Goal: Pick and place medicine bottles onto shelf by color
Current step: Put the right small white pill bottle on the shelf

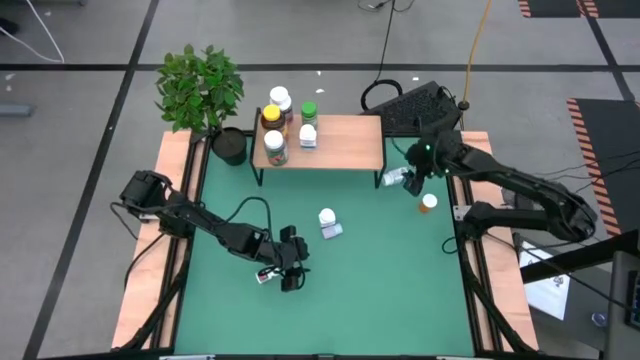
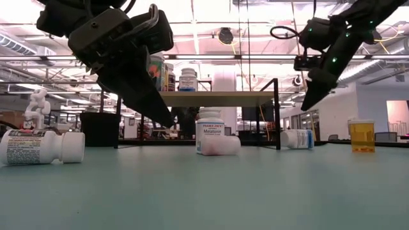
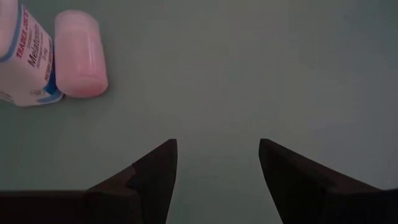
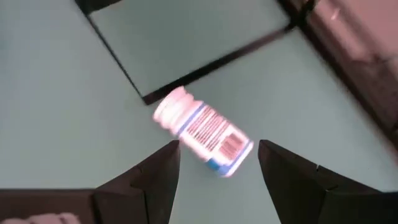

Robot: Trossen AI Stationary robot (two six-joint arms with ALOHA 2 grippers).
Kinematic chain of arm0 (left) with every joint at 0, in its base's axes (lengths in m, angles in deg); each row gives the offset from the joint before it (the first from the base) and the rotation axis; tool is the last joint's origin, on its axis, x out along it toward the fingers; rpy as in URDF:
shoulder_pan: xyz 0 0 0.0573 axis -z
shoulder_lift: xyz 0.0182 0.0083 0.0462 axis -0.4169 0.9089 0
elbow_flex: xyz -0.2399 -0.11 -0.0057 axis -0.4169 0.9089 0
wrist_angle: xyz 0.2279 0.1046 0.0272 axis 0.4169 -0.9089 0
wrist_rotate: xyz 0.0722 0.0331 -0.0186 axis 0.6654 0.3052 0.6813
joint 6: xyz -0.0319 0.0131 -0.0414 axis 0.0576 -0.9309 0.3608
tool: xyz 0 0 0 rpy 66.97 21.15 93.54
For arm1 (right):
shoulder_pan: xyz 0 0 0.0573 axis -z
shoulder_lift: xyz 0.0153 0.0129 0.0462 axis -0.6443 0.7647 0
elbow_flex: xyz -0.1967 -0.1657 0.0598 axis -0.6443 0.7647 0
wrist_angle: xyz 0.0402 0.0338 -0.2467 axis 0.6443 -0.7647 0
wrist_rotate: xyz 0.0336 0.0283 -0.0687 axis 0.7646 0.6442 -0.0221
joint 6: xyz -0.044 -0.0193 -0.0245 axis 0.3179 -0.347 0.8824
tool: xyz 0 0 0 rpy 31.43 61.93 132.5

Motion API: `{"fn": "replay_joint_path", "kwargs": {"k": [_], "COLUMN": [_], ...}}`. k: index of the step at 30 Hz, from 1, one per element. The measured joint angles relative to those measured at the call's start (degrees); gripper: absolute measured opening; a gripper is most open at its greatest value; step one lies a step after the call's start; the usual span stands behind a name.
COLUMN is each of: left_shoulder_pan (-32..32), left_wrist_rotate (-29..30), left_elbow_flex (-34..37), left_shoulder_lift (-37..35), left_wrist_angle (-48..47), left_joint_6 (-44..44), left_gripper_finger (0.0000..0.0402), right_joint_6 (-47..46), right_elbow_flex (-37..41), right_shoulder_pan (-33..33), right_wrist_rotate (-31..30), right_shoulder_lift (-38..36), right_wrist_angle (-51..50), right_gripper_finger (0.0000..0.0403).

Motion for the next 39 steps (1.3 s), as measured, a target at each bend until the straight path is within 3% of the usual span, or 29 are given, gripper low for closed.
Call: {"fn": "replay_joint_path", "kwargs": {"k": [4,12,17,24,30,39], "left_shoulder_pan": [-0.47,-1.99,-2.01,-1.77,-0.58,1.97], "left_wrist_rotate": [0.13,1.63,5.37,5.57,6.86,18.52], "left_elbow_flex": [0.0,0.0,0.0,0.0,0.0,0.0], "left_shoulder_lift": [0.0,0.0,0.0,0.0,0.0,0.0], "left_wrist_angle": [1.62,4.85,4.45,4.24,4.04,2.5], "left_joint_6": [-2.47,-9.51,-10.15,-9.27,-8.82,-4.16], "left_gripper_finger": [0.023,0.023,0.023,0.023,0.023,0.023], "right_joint_6": [4.28,22.64,28.99,32.1,30.4,26.19], "right_elbow_flex": [0.88,0.93,0.93,0.93,0.74,1.05], "right_shoulder_pan": [-2.2,-5.26,-5.33,-5.24,-5.24,-5.33], "right_wrist_rotate": [-2.17,-4.58,-9.55,-7.57,-7.69,-10.67], "right_shoulder_lift": [2.2,9.73,13.02,18.78,23.71,20.07], "right_wrist_angle": [1.16,2.3,5.81,10.17,8.14,2.03], "right_gripper_finger": [0.022,0.0244,0.0267,0.0281,0.0263,0.0176]}}
